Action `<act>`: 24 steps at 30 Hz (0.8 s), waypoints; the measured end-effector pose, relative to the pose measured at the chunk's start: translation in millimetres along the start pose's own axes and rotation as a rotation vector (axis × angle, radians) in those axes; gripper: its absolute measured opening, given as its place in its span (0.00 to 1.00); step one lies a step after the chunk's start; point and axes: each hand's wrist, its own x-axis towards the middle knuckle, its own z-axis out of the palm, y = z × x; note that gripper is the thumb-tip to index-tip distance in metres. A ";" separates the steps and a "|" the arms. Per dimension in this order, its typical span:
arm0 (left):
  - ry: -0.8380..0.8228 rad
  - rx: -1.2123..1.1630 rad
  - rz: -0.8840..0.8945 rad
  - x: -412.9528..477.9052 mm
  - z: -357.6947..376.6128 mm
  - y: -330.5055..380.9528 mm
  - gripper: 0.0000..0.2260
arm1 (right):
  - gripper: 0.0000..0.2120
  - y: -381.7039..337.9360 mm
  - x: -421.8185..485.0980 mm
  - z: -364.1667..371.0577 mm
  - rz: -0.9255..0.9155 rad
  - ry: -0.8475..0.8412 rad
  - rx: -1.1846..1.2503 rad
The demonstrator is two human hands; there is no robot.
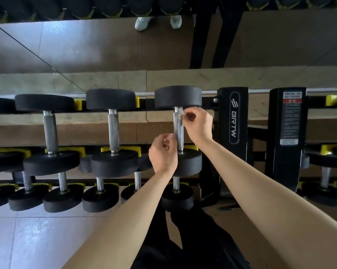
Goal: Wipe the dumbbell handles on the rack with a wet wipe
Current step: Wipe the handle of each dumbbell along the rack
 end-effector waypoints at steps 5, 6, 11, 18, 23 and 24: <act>-0.017 -0.004 0.033 1.7 2.0 -6.4 0.07 | 0.02 14.6 -21.4 -2.8 -0.126 -0.127 -0.112; -0.027 0.005 0.038 2.2 1.8 -7.5 0.08 | 0.02 19.1 -28.2 -6.4 -0.134 -0.173 -0.122; -0.053 0.013 0.018 3.1 1.7 -8.5 0.10 | 0.03 30.3 -43.2 -20.2 -0.078 -0.363 -0.132; -0.070 -0.009 -0.024 3.9 0.0 -6.2 0.09 | 0.07 17.5 1.7 -9.4 0.255 -0.207 0.101; -0.074 0.040 0.039 3.8 -0.4 -5.6 0.08 | 0.03 29.9 -30.9 -14.4 0.282 -0.332 0.038; -0.073 0.045 0.050 3.7 -0.8 -5.5 0.08 | 0.03 34.6 -35.9 -18.0 0.270 -0.367 0.025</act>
